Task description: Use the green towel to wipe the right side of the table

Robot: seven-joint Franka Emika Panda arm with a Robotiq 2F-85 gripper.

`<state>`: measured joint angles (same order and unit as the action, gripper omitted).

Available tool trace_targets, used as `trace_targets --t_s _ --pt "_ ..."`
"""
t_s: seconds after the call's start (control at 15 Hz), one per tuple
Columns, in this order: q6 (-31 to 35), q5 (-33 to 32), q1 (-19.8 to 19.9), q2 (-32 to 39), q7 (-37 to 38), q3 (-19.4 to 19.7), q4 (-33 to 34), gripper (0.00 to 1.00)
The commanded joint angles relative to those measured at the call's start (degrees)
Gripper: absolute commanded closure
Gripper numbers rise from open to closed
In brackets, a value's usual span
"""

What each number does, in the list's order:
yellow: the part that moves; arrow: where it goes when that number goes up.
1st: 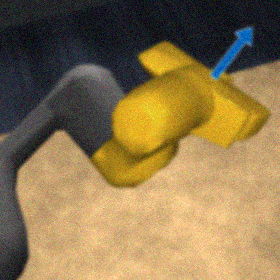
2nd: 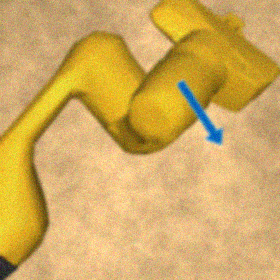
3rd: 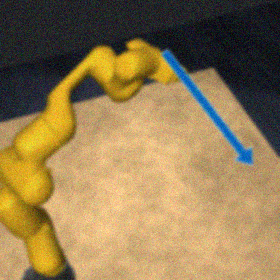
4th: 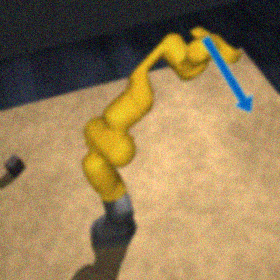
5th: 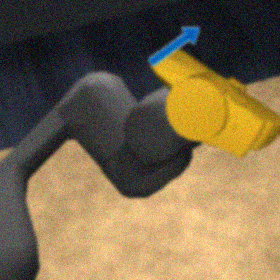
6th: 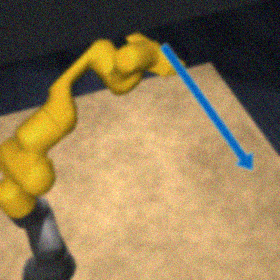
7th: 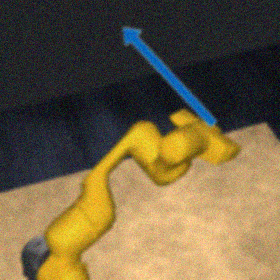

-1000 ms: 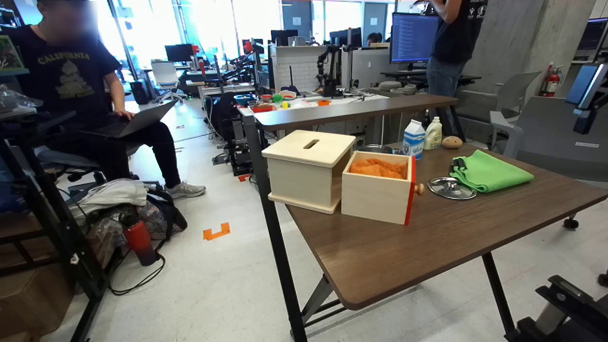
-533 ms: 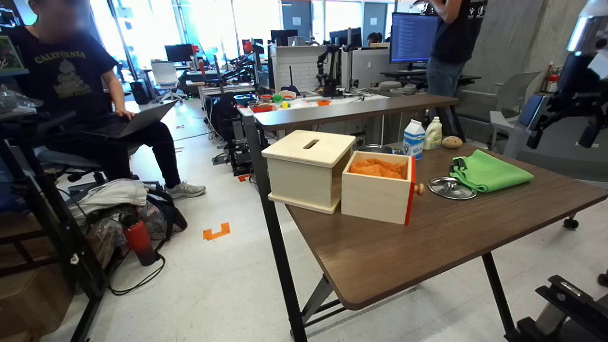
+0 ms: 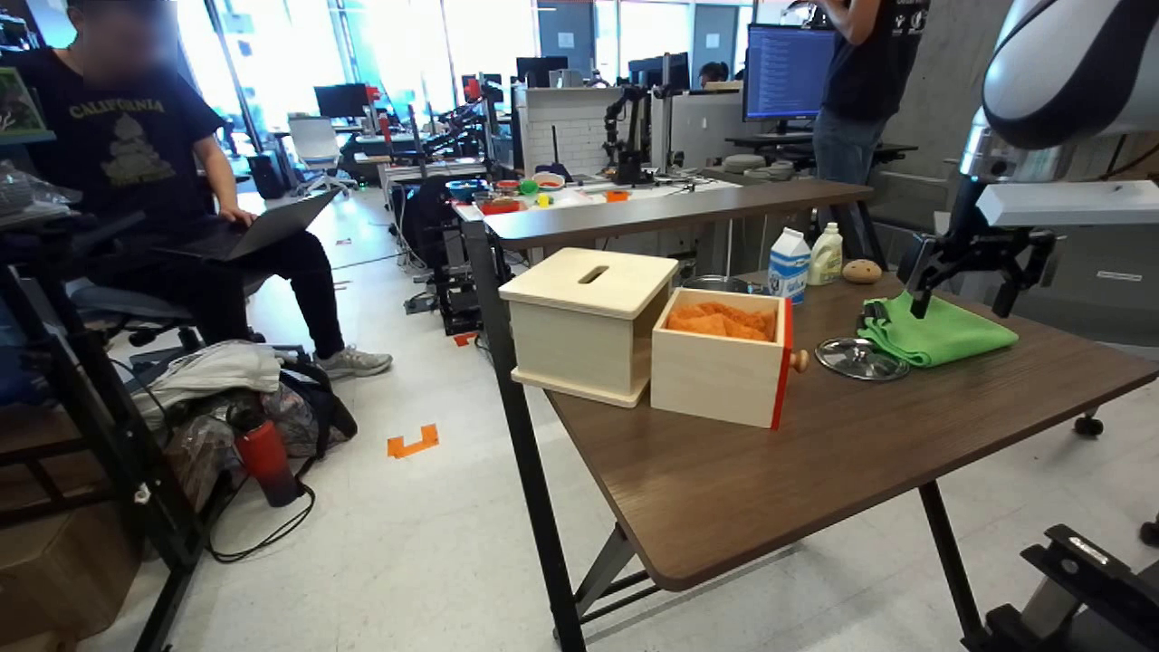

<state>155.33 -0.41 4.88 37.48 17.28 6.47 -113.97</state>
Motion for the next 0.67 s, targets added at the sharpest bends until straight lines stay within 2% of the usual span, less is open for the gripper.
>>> trace_targets --t_s 0.0,0.33,0.6 --pt "-0.96 2.8 -1.4 5.67 0.34 0.52 7.98 0.0" --pt "-1.9 4.31 -2.9 10.11 1.96 1.15 13.67 0.0" --pt "-2.05 4.33 -3.34 11.65 2.9 2.15 14.08 0.0"
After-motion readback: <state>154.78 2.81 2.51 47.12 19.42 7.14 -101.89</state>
